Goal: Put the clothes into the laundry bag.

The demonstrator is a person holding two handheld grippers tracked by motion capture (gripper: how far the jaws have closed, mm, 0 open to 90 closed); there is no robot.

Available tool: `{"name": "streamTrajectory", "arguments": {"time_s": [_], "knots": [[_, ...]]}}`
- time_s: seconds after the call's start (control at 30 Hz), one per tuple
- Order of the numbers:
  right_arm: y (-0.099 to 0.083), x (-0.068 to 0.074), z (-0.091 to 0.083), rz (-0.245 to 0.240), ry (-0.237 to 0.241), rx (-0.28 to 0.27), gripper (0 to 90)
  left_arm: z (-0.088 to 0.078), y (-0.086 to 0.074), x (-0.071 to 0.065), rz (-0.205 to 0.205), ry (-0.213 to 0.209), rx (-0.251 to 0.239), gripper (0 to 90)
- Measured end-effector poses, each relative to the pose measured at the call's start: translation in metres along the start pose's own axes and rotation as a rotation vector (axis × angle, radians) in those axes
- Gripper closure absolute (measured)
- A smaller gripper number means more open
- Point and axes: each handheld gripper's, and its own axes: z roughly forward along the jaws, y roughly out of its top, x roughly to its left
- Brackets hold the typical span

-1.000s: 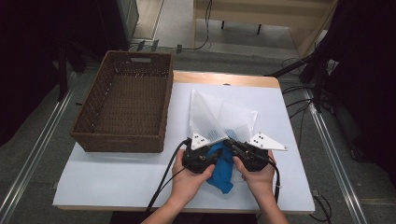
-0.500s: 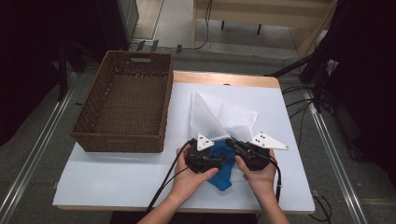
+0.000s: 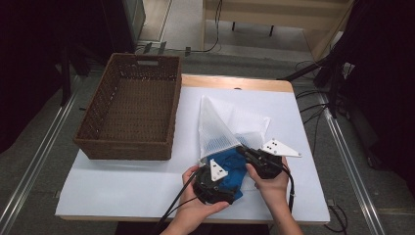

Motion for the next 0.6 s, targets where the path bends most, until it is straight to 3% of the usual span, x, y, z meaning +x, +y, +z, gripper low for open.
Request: {"name": "streamTrajectory", "arguments": {"time_s": [0.03, 0.1, 0.23, 0.3, 0.33, 0.43, 0.53, 0.6], "knots": [[0.000, 0.000, 0.000, -0.001, 0.002, 0.001, 89.8, 0.004, -0.001, 0.000, -0.004, 0.014, 0.019, 16.9], [-0.001, 0.000, 0.001, -0.006, 0.004, 0.003, 89.8, 0.005, 0.000, 0.001, -0.024, 0.024, -0.001, 19.9], [-0.001, 0.000, 0.001, -0.002, 0.010, 0.005, 89.8, 0.002, 0.004, 0.008, -0.099, -0.002, -0.043, 49.3], [0.000, 0.000, 0.000, -0.005, 0.010, 0.004, 89.8, 0.000, 0.007, 0.014, -0.156, -0.030, -0.075, 59.8], [0.000, 0.000, 0.000, -0.002, 0.010, 0.003, 89.8, -0.001, 0.008, 0.015, -0.163, -0.032, -0.089, 64.7], [0.003, 0.002, -0.002, -0.003, 0.012, -0.008, 89.8, 0.003, 0.019, 0.022, -0.199, -0.050, -0.113, 74.0], [0.003, 0.003, -0.003, -0.001, 0.018, -0.010, 89.8, 0.003, 0.028, 0.024, -0.206, -0.049, -0.128, 75.4], [0.005, 0.005, -0.004, 0.004, 0.024, -0.014, 89.8, 0.003, 0.037, 0.025, -0.212, -0.026, -0.164, 75.7]]}}
